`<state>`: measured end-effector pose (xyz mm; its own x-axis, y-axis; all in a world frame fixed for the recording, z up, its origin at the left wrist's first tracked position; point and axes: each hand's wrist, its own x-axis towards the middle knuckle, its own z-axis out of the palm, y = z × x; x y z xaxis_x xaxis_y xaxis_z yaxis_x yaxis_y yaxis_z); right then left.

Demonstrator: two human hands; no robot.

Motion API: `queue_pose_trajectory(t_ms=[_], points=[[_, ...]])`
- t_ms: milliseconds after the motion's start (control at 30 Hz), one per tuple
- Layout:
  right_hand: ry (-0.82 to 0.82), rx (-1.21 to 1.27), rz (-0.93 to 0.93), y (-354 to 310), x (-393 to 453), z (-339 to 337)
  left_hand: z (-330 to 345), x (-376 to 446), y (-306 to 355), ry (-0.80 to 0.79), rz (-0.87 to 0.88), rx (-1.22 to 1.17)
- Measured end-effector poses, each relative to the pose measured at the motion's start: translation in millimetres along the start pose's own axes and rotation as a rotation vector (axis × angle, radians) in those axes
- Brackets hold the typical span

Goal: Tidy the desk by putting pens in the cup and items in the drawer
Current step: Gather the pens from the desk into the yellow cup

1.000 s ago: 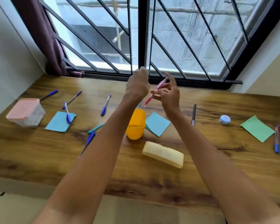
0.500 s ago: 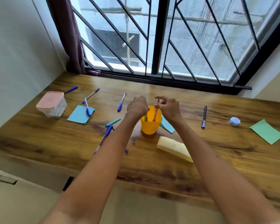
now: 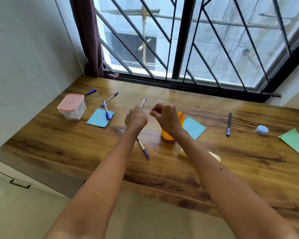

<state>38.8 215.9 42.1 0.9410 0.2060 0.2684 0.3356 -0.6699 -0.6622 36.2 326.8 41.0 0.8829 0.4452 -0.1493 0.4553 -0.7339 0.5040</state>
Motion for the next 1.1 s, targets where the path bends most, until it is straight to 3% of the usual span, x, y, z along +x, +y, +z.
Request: queue_pose_trajectory(t_ms=[100, 200, 300, 367, 633, 767, 900, 1000, 1100], points=[[-0.09, -0.049, 0.042, -2, -9, 24, -2, 0, -17, -0.008, 0.002, -0.007], [-0.275, -0.099, 0.115, -1, -22, 42, 1, -4, -40, -0.037, -0.05, 0.168], [-0.46, -0.313, 0.153, 1, -36, 60, 19, -8, -65, -0.083, -0.089, 0.294], [-0.497, -0.372, 0.175, 3, -41, 70, 27, -10, -72, -0.092, -0.083, 0.322], [-0.409, -0.263, 0.311, 5, -39, 75, 33, -4, -68, -0.03, 0.013, 0.157], [-0.263, -0.066, 0.324, -4, -21, 55, 27, 2, -52, 0.19, 0.155, -0.182], [-0.089, 0.121, 0.249, -22, 3, 14, 4, -5, -14, 0.288, 0.288, -0.638], [0.043, 0.212, 0.23, -26, 21, -21, -15, -11, 19, 0.324, 0.345, -0.815], [0.165, 0.211, 0.249, -16, 31, -51, -19, -10, 45, 0.231, 0.392, -0.831]])
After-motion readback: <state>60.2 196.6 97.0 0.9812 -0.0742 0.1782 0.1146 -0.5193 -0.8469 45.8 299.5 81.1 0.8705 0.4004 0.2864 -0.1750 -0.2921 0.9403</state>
